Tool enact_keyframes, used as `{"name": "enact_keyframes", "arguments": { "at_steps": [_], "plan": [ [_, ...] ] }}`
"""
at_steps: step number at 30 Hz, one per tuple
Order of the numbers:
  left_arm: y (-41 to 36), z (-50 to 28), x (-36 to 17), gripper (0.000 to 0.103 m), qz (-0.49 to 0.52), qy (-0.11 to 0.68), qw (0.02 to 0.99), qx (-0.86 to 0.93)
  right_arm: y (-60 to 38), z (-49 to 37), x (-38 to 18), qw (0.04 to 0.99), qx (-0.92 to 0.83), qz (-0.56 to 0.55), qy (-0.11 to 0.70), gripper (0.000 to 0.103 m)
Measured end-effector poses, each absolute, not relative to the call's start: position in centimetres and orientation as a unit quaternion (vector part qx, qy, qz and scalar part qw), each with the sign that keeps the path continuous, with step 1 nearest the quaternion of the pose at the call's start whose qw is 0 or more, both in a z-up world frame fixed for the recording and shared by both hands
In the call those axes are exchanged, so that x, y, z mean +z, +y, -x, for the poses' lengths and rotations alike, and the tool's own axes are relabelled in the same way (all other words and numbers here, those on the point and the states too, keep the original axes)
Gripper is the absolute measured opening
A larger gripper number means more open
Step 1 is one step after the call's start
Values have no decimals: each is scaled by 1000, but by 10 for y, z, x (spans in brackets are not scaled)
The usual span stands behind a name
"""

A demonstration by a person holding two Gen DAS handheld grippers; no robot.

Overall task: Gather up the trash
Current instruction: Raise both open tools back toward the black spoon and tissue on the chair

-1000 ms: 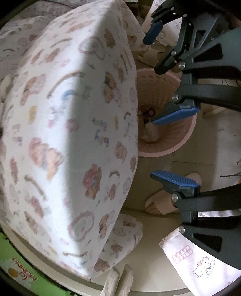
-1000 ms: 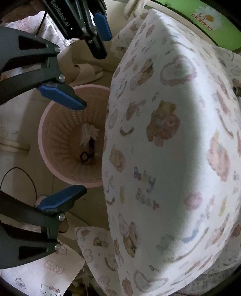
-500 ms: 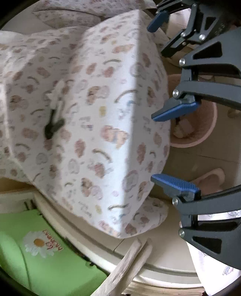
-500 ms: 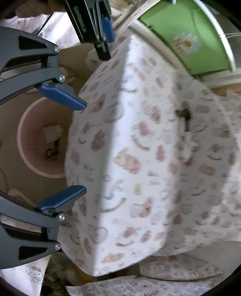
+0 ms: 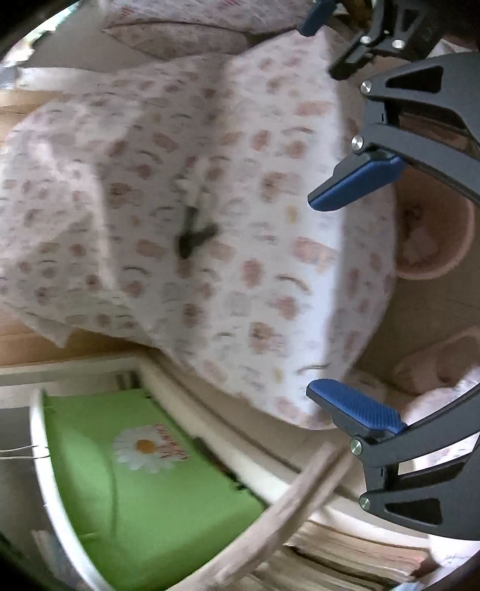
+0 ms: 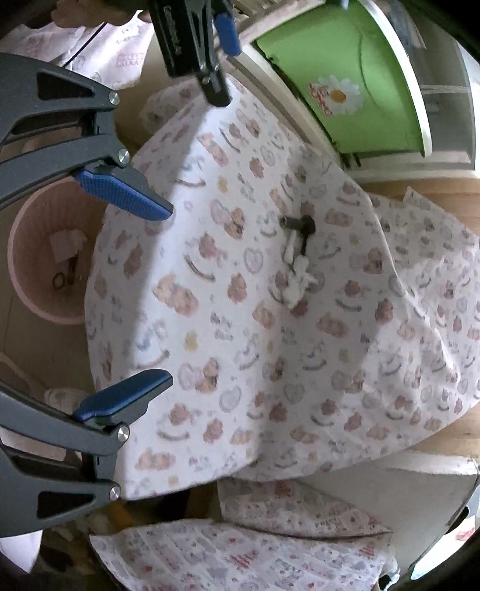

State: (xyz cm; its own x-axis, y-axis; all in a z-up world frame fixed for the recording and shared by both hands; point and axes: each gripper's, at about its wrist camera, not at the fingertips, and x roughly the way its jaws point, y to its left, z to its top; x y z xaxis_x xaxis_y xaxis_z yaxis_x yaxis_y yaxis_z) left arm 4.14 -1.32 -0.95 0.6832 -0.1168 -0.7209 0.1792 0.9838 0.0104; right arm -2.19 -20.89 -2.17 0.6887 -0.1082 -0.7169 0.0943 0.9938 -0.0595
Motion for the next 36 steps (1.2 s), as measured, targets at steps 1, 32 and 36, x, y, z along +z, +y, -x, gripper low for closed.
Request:
{"name": "enact_keyframes", "arguments": {
  "at_steps": [1, 32, 36],
  "plan": [
    [-12, -44, -3, 91, -25, 376, 922, -93, -209, 22, -15, 921, -50, 14, 387, 84],
    [-54, -187, 6, 98, -73, 398, 909, -105, -290, -111, -4, 929, -36, -23, 367, 84],
    [-60, -200, -2, 89, -91, 405, 905, -100, -291, -119, -16, 930, 1, -32, 367, 84]
  ]
}}
